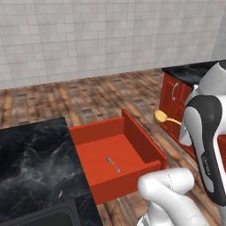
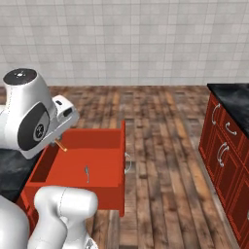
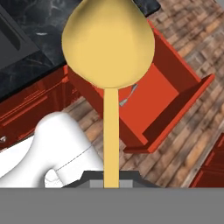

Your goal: Organize the utensils by type. Pick up the wooden spoons from the counter and place them in the open cabinet. Then pick up the metallic utensils from the counter and place them in the open drawer.

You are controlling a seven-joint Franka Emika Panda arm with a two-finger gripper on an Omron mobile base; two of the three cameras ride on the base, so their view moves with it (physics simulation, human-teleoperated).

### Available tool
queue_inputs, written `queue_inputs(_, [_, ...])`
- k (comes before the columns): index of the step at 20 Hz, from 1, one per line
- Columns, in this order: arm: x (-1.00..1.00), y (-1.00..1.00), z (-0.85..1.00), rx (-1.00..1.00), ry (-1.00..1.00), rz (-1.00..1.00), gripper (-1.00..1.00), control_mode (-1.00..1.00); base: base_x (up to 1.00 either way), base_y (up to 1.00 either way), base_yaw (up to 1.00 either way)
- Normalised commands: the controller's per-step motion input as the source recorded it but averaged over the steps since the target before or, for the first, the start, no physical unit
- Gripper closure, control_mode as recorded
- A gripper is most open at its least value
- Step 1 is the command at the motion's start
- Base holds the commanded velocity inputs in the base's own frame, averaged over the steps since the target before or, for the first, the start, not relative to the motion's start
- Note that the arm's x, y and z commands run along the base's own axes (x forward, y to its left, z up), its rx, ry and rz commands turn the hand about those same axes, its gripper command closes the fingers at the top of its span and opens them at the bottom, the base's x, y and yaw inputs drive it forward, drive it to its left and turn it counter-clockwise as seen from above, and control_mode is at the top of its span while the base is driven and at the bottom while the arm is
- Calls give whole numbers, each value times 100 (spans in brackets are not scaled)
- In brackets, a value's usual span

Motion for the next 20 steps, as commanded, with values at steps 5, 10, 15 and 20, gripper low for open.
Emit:
queue_inputs(5, [64, 28, -55, 0, 32, 0, 100, -100, 0, 0, 0])
queue_inputs(10, [82, 53, -58, 0, 22, 0, 100, -100, 0, 0, 0])
queue_inputs(15, [78, 54, -71, 0, 9, -2, 100, -100, 0, 0, 0])
queue_inputs(20, [56, 30, -61, 0, 1, -8, 100, -100, 0, 0, 0])
